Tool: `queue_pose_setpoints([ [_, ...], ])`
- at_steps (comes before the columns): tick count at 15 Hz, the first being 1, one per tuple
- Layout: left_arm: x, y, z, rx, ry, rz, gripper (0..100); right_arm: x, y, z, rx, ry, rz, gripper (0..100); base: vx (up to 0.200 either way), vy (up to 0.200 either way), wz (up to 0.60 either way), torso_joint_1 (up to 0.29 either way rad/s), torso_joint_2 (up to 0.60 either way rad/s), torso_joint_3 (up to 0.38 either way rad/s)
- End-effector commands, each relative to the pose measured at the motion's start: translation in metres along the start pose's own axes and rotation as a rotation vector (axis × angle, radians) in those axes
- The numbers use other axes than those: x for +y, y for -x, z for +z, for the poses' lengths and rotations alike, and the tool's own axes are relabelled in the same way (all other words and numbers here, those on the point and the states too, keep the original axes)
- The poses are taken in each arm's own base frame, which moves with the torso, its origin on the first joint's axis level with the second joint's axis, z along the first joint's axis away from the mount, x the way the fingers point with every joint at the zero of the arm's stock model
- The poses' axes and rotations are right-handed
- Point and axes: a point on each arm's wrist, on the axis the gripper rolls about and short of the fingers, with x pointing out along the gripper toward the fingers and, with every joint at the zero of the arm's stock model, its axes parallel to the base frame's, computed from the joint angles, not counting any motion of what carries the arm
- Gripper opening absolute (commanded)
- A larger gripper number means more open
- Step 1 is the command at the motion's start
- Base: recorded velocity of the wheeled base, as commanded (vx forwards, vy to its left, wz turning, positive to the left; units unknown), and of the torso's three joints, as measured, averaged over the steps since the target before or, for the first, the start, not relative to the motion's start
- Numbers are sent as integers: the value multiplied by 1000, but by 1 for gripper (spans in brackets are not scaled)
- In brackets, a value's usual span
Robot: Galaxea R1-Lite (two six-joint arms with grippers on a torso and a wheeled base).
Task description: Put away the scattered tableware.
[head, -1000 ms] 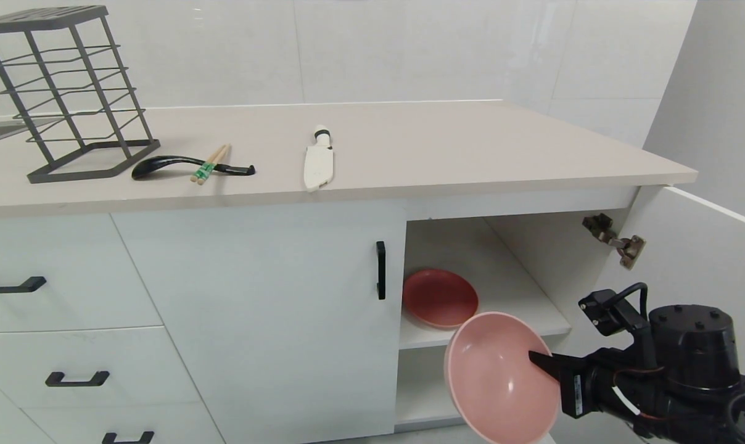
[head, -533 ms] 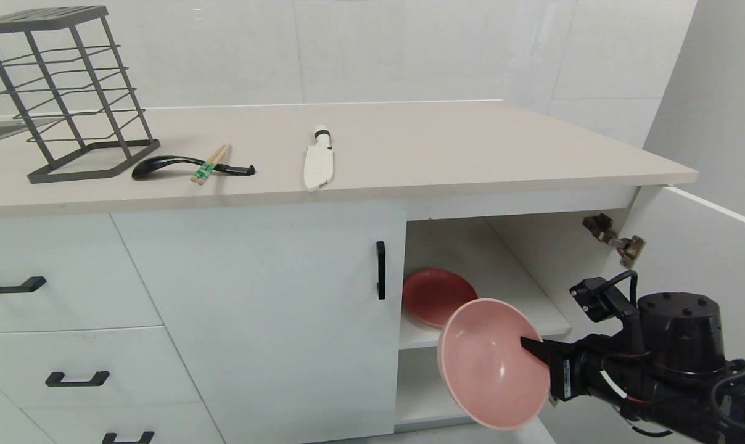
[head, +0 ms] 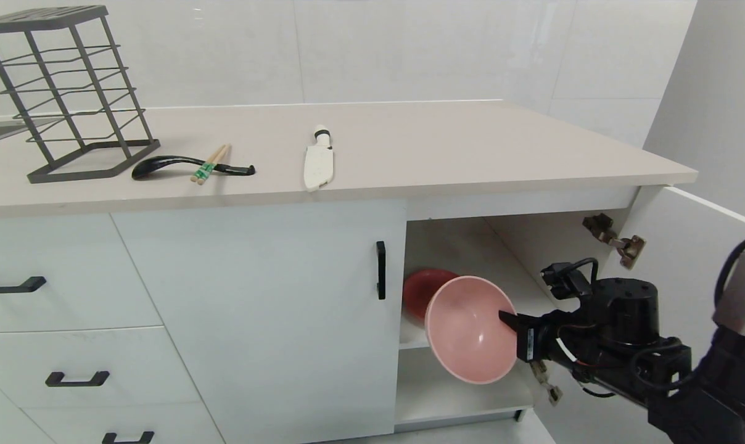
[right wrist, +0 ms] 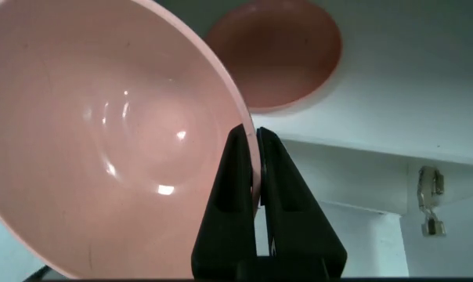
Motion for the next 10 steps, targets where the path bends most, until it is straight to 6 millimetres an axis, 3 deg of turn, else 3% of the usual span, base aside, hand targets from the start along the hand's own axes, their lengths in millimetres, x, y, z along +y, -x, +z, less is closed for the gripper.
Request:
queue_pose_setpoints([
  [1, 0, 0, -1, 4, 9, -1, 100, -28, -38, -12, 11, -34, -65, 0, 0, 0, 0, 0, 0, 0],
  [10, 0, 0, -1, 6, 21, -2, 100, -44, -106, 2, -103, -31, -65, 0, 0, 0, 0, 0, 0, 0],
])
